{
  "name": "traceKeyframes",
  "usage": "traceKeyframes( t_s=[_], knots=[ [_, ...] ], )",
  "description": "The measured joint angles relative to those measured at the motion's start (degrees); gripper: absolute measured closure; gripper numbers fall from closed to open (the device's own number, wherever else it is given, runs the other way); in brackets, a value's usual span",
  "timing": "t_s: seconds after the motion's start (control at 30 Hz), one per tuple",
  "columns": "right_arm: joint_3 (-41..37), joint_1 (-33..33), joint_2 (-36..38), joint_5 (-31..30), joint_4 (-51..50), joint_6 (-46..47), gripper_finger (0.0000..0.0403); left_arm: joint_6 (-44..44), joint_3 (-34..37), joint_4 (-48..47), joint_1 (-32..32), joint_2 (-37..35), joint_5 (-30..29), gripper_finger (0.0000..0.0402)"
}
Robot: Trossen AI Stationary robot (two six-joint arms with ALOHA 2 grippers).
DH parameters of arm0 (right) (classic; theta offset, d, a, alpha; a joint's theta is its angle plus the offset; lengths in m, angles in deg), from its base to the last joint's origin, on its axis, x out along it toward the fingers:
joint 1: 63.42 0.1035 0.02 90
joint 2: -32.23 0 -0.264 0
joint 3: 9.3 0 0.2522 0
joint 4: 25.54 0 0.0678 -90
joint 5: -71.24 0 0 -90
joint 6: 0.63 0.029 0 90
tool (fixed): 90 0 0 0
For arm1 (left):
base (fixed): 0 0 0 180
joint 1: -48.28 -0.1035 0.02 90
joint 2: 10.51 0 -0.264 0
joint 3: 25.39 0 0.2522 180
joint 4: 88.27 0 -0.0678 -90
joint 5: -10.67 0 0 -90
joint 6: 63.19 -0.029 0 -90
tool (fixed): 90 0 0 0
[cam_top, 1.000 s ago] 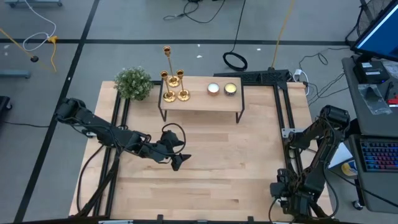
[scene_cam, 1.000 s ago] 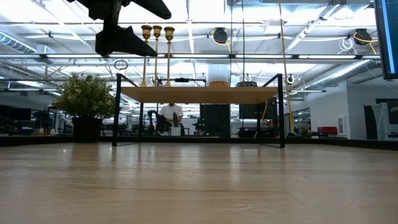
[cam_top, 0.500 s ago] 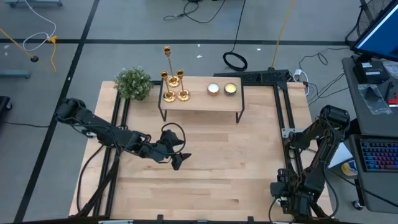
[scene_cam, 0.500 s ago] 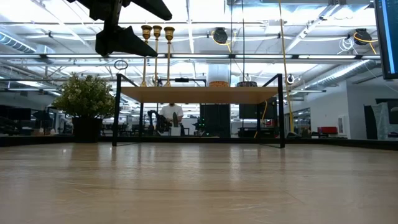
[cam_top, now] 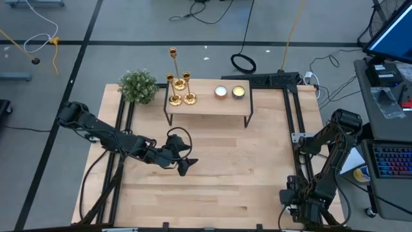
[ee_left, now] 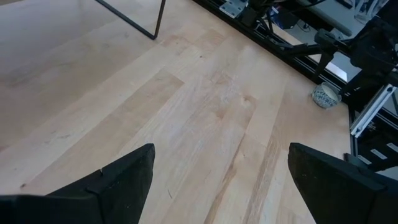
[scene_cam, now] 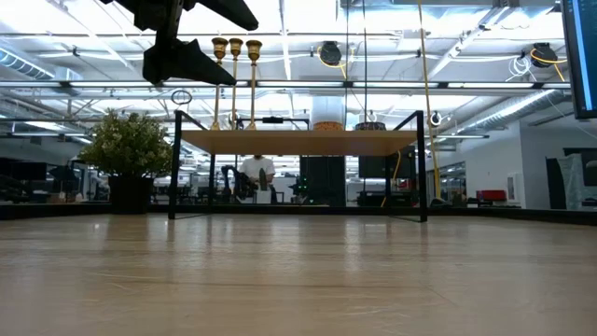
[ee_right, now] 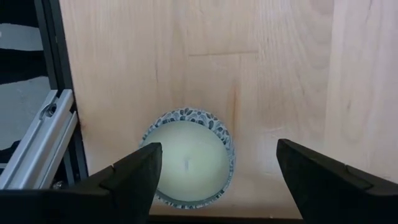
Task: Pick & Place candle stick holders
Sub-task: Put the blue patterned scented candle on the shelf
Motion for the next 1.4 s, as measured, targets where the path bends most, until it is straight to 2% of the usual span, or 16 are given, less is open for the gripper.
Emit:
traceKeyframes(
  t_s=[0.23,0.5,0.83,1.4],
  knots=[
    [0.0,0.0,0.0,0.1,1.0,0.0,0.0089,0.2,0.0,0.0,0.0,0.0,0.0,0.0036],
    [-0.1,0.0,0.0,1.6,1.9,1.2,0.0008,0.1,0.0,0.0,0.0,0.0,0.0,0.0036],
    [-4.3,1.7,0.3,2.9,11.2,7.4,0.0004,-0.2,0.0,0.0,0.0,0.0,0.0,0.0036],
    [-7.0,1.9,0.4,2.8,15.9,5.6,0.0007,-0.6,0.0,0.0,0.0,0.0,0.0,0.0036]
  ],
)
